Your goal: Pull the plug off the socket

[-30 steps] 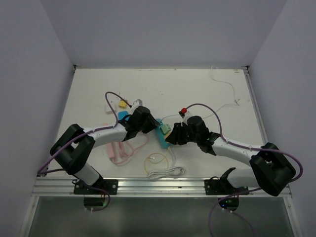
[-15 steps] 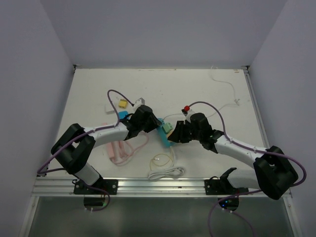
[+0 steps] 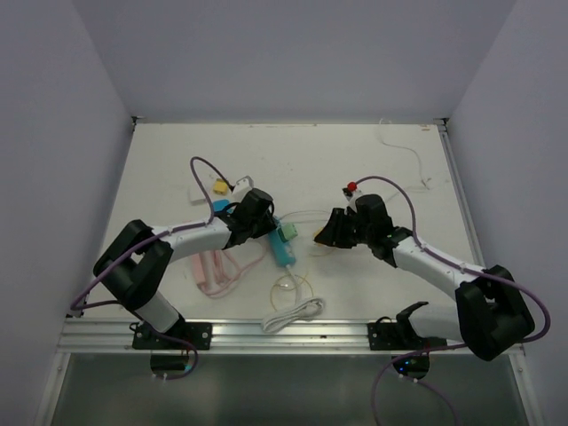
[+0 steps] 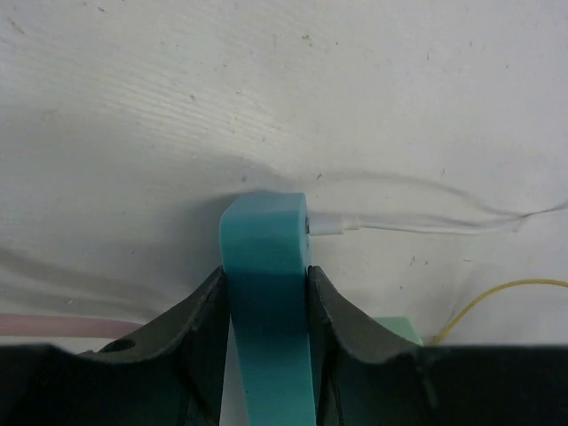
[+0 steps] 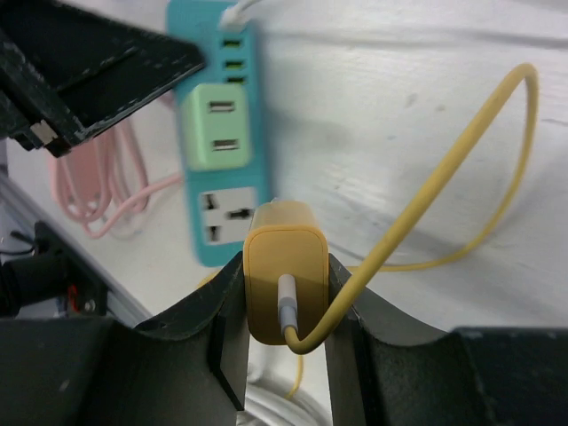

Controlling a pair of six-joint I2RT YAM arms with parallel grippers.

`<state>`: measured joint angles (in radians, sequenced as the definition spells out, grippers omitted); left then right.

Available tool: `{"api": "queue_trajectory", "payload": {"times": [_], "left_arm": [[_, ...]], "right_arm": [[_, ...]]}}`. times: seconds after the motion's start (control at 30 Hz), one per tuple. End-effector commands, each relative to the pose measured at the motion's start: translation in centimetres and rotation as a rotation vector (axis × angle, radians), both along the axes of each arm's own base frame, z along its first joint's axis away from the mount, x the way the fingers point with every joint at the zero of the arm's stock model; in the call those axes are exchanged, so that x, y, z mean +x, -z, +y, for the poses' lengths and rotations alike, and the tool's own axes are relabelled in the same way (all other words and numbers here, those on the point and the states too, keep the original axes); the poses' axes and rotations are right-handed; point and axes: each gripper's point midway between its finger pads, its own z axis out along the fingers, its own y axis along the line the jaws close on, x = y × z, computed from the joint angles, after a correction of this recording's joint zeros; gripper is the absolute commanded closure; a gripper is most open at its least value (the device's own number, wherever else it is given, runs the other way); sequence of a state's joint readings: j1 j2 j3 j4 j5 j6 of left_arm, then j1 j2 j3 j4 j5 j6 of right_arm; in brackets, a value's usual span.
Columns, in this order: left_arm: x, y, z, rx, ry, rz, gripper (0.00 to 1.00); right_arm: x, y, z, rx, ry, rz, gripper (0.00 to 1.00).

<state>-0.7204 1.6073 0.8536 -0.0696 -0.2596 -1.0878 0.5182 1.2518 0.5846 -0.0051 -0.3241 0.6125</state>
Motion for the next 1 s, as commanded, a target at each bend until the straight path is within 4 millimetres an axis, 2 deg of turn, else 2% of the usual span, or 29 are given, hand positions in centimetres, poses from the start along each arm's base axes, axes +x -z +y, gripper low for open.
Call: {"api": "queue_trajectory", "payload": {"times": [0.0,0.17,0.27,0.37,0.5,0.6,0.73,0.9,0.97], "left_arm": [[-2.4,4.8,7.9,0.389,-0.008,0.11,1.0],[-2.6,4.9,7.9,0.394,0.001,0.116,1.0],[-2.5,4.5,7.7,0.377,0.001,0.107,1.0],[-2.4,3.9,7.3,0.347,0.004,0.09,1.0],[-2.1,2.7,6.6,0.294,0.001,0.06,1.0],[-1.8,1.7,5.9,0.24,-0.004,0.033,1.0],[-1.1,-0.4,4.9,0.159,-0.017,-0.018,1.0],[-0.3,-2.0,3.9,0.09,-0.03,-0.065,1.0],[-0.1,-2.3,3.5,0.069,-0.03,-0.073,1.0]], "right_arm": [[2.2,-1.1,-2.0,-0.043,0.076,-0.047,1.0],[2.6,-1.0,-2.7,-0.036,0.085,-0.038,1.0],[3.0,-1.2,-4.0,-0.043,0.118,-0.042,1.0],[3.9,-1.7,-6.5,-0.062,0.196,-0.052,1.0],[4.8,-1.3,-11.5,-0.13,0.374,-0.032,1.0],[4.4,-0.3,-13.7,-0.199,0.46,-0.002,1.0],[3.5,1.1,-14.2,-0.225,0.474,0.051,0.8],[2.8,1.7,-13.5,-0.201,0.445,0.075,0.62],[2.6,1.6,-13.1,-0.18,0.425,0.077,0.51]]}}
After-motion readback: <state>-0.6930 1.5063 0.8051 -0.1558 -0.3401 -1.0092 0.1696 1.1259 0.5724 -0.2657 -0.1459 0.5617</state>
